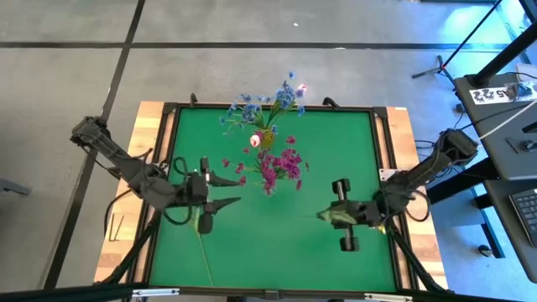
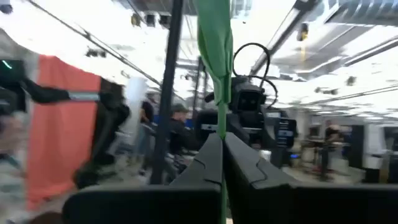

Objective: Sort flowers into vase by color
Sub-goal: Put the right black flower into the transparent vase

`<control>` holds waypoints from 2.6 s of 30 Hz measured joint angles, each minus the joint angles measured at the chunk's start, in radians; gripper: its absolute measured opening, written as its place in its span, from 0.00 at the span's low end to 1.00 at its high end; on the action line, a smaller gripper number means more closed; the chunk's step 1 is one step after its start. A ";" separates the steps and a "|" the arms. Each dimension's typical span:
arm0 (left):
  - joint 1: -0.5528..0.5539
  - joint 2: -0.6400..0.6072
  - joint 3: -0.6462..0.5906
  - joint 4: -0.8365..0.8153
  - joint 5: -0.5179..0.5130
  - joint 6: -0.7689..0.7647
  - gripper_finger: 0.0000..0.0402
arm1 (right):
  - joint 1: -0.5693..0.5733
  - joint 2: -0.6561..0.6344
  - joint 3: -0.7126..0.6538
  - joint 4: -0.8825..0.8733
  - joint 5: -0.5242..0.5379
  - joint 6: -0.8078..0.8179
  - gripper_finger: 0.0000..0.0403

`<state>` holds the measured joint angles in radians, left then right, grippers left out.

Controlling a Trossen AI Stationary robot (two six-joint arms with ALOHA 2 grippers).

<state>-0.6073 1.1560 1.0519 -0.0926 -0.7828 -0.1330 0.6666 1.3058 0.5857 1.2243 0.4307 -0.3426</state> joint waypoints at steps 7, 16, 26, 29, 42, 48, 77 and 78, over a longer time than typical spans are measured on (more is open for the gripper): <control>0.070 -0.060 -0.156 0.141 0.101 -0.037 0.42 | -0.035 0.136 0.004 0.105 0.037 -0.053 0.00; 0.158 -0.151 -0.390 0.491 0.279 0.010 0.42 | -0.126 0.281 0.004 0.248 0.074 -0.055 0.00; 0.182 -0.149 -0.445 0.534 0.281 -0.040 0.42 | -0.269 0.309 0.005 0.305 -0.011 -0.046 0.00; 0.182 -0.149 -0.445 0.536 0.281 -0.041 0.42 | -0.306 0.309 0.005 0.312 -0.052 -0.016 0.00; 0.182 -0.148 -0.445 0.530 0.280 -0.041 0.42 | -0.421 0.347 0.005 0.277 -0.149 0.094 0.00; 0.182 -0.141 -0.445 0.527 0.280 -0.041 0.42 | -0.439 0.393 0.012 0.300 -0.176 0.127 0.00; 0.182 -0.134 -0.446 0.512 0.268 -0.070 0.42 | -0.438 0.430 0.023 0.029 -0.152 0.238 0.00; 0.182 -0.134 -0.446 0.512 0.268 -0.071 0.42 | -0.438 0.430 0.024 0.029 -0.152 0.238 0.01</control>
<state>-0.4255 1.0218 0.6064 0.4194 -0.5148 -0.2035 0.2283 1.7363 0.6096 1.2533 0.2790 -0.1047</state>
